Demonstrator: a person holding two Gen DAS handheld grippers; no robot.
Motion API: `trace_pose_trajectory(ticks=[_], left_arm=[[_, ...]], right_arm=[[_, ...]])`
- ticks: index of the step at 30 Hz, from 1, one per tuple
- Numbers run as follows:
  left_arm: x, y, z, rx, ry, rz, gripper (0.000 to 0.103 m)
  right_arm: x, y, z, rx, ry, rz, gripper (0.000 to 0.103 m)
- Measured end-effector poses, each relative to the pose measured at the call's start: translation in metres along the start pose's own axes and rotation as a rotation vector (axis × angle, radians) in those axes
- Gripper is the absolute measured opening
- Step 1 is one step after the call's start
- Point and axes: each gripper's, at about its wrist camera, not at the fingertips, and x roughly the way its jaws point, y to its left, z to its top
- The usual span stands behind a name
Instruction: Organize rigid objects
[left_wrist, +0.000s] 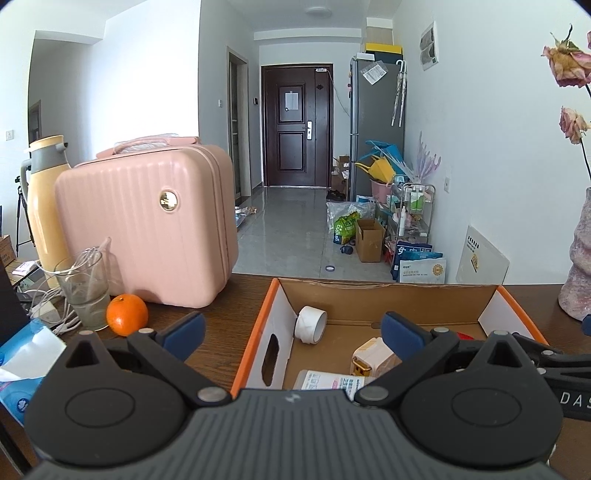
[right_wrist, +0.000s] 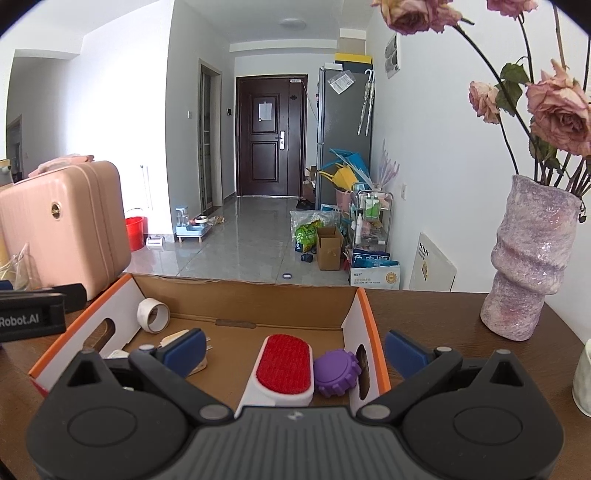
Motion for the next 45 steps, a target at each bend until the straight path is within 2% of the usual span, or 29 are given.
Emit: trace_pose_trajectory(ticks=[23, 45], left_arm=[[-0.058, 0.016, -0.020, -0.006, -0.009, -0.015, 0.103], [-0.125, 0.026, -0.048, -0.002, -0.014, -0.035, 0.103]], right_arm=[[-0.061, 0.006, -0.018, 0.002, -0.039, 0.020, 0.103], [-0.137, 0.015, -0.051, -0.006, -0.062, 0.026, 0.103]])
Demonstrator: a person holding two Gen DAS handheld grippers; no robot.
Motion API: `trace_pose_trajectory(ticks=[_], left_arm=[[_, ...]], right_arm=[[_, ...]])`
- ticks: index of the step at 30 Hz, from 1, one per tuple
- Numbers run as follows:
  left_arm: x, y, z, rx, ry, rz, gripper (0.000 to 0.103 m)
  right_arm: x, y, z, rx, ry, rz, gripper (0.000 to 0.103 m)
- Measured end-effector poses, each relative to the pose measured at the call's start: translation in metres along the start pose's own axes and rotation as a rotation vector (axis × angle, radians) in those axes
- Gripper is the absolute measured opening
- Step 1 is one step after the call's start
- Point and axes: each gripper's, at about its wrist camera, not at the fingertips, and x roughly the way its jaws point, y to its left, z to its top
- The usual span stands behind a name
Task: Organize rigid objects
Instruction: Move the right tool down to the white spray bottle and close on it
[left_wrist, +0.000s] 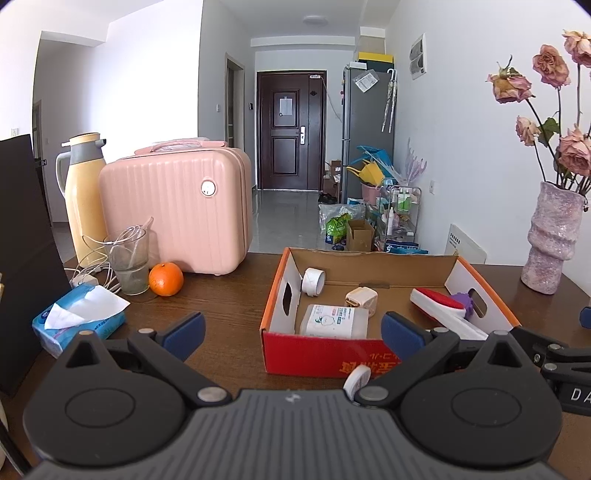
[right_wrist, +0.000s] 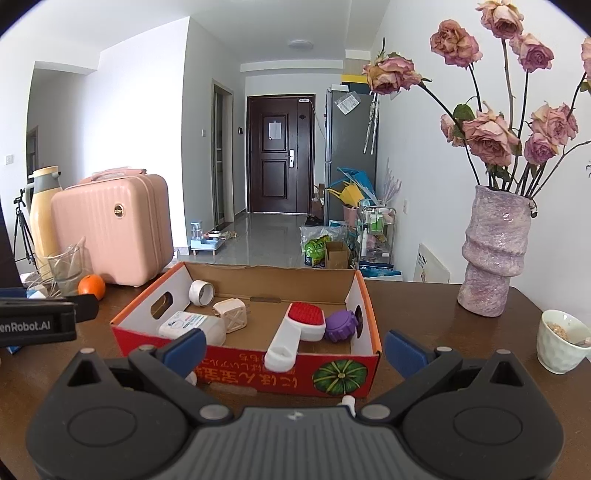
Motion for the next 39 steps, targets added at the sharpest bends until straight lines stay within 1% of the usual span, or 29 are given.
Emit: trace_pose_trajectory(ticks=[5, 10, 23, 31, 39], left_arm=[[-0.012, 0.000, -0.009, 0.005, 0.001, -0.011, 0.103], [-0.019, 0.000, -0.020, 0.010, 0.020, -0.020, 0.103], [-0.036, -0.005, -0.049, 0.026, 0.061, -0.046, 0.103], [-0.035, -0.005, -0.064, 0.030, 0.098, -0.062, 0.103], [-0.030, -0.003, -0.066, 0.027, 0.116, -0.075, 0.103]], right_arm=[[-0.014, -0.001, -0.012, 0.007, 0.008, -0.004, 0.103], [-0.025, -0.004, -0.024, 0.022, 0.016, -0.007, 0.103], [-0.041, -0.006, -0.052, 0.027, 0.061, -0.011, 0.103], [-0.041, -0.007, -0.068, 0.017, 0.103, -0.020, 0.103], [-0.032, -0.011, -0.075, 0.024, 0.141, -0.034, 0.103]])
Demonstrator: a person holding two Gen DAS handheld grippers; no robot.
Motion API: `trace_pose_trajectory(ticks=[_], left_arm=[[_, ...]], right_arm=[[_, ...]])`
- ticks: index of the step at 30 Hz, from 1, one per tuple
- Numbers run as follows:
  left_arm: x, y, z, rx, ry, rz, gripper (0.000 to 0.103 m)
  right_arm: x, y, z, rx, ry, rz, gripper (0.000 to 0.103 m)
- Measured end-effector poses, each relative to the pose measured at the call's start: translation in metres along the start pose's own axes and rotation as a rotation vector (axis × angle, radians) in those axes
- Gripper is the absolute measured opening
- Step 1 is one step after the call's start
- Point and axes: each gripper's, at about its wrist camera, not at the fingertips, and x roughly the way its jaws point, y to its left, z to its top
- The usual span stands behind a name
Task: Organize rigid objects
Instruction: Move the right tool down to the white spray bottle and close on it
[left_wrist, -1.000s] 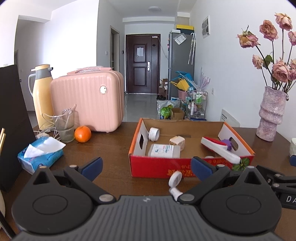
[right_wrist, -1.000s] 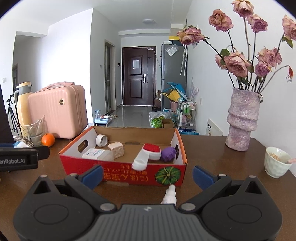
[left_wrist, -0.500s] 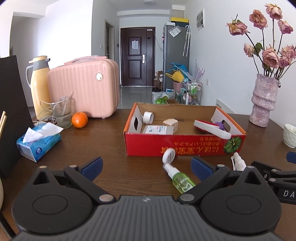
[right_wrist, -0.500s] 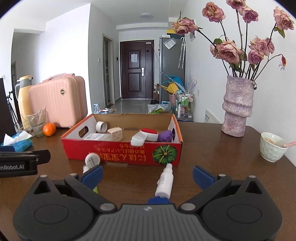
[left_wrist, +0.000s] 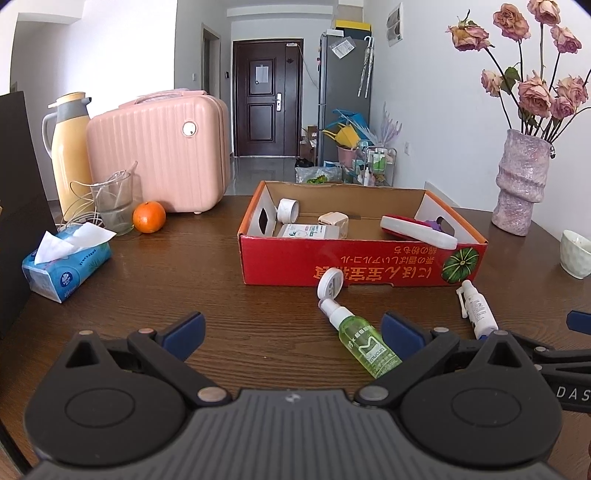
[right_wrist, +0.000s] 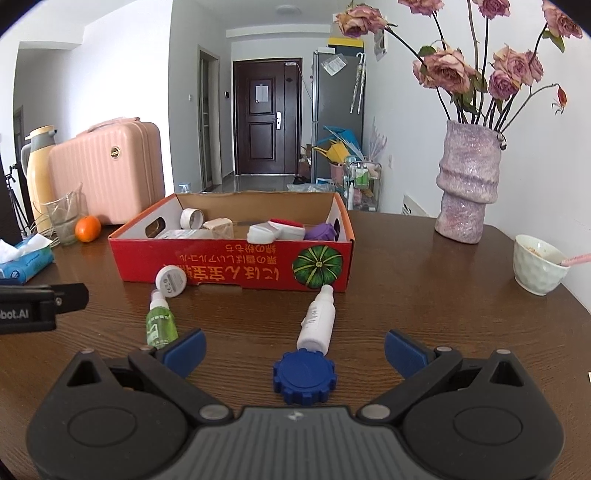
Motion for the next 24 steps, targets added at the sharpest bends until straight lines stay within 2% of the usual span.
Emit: trace_pose_trajectory(ticks=[7, 12, 16, 22, 24], left_arm=[[0.009, 0.003, -0.001, -0.014, 0.024, 0.002, 0.103], [0.013, 0.003, -0.001, -0.017, 0.033, 0.008, 0.103], [0.017, 0.005, -0.001, -0.026, 0.034, 0.009, 0.103], [0.026, 0.008, -0.002, -0.034, 0.048, 0.016, 0.103], [0.028, 0.009, -0.002, -0.037, 0.052, 0.018, 0.103]], right_arm=[[0.017, -0.003, 0.003, -0.048, 0.017, -0.015, 0.103], [0.049, -0.009, 0.007, -0.069, 0.064, -0.037, 0.097], [0.079, -0.012, 0.011, -0.057, 0.110, -0.057, 0.096], [0.116, -0.016, 0.017, -0.015, 0.166, -0.065, 0.087], [0.125, -0.019, 0.018, 0.010, 0.185, -0.065, 0.079]])
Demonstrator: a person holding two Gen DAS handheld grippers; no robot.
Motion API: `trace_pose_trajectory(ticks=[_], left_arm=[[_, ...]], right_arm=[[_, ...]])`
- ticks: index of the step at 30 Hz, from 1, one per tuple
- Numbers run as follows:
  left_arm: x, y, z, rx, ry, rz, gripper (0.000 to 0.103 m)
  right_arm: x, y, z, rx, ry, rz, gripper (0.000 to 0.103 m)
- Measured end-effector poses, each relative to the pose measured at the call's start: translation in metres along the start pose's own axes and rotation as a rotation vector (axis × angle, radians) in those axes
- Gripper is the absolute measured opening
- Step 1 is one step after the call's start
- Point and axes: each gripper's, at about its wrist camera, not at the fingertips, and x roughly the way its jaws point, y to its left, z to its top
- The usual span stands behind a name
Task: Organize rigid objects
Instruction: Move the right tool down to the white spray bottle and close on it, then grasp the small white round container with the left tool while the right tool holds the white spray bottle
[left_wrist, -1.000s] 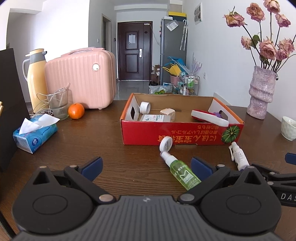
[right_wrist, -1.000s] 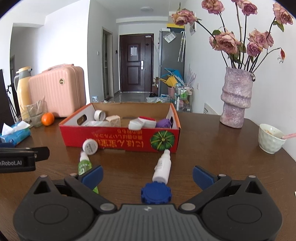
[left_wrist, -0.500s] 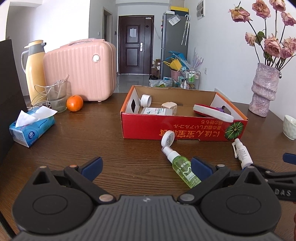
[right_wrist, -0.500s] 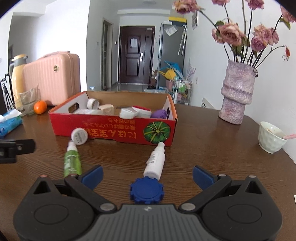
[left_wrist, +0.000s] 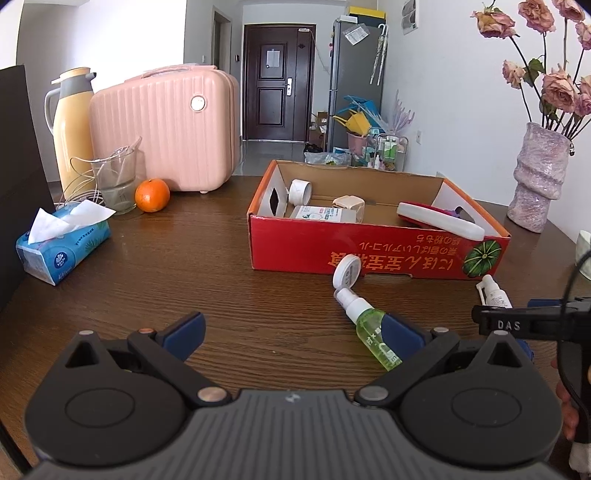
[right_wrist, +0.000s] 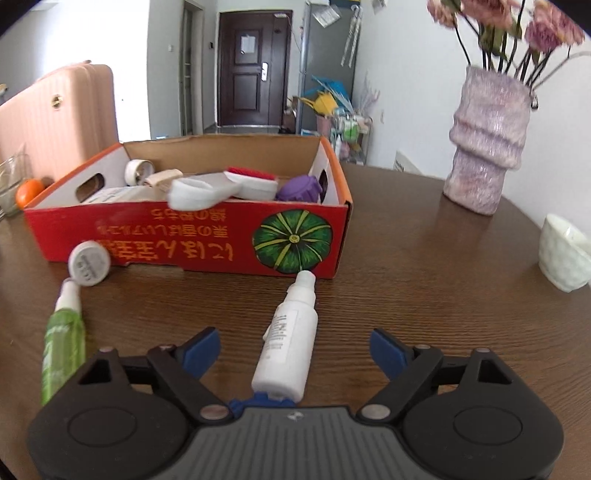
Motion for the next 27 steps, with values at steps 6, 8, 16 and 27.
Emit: trace_pose_trajectory(ticks=[6, 8, 16, 27], left_arm=[[0.002, 0.000, -0.001, 0.000, 0.006, 0.004, 0.103], [0.002, 0.000, -0.001, 0.001, 0.004, 0.007, 0.103], [0.002, 0.001, -0.002, -0.010, 0.001, 0.012, 0.103], [0.001, 0.003, -0.001, -0.016, 0.001, 0.013, 0.103]], right_arm=[[0.006, -0.006, 0.000, 0.060, -0.004, 0.020, 0.030], [0.003, -0.007, -0.002, 0.071, -0.011, 0.026, 0.028], [-0.011, -0.016, -0.004, 0.125, -0.079, 0.033, 0.027], [-0.048, -0.015, -0.011, 0.123, -0.165, 0.075, 0.027]])
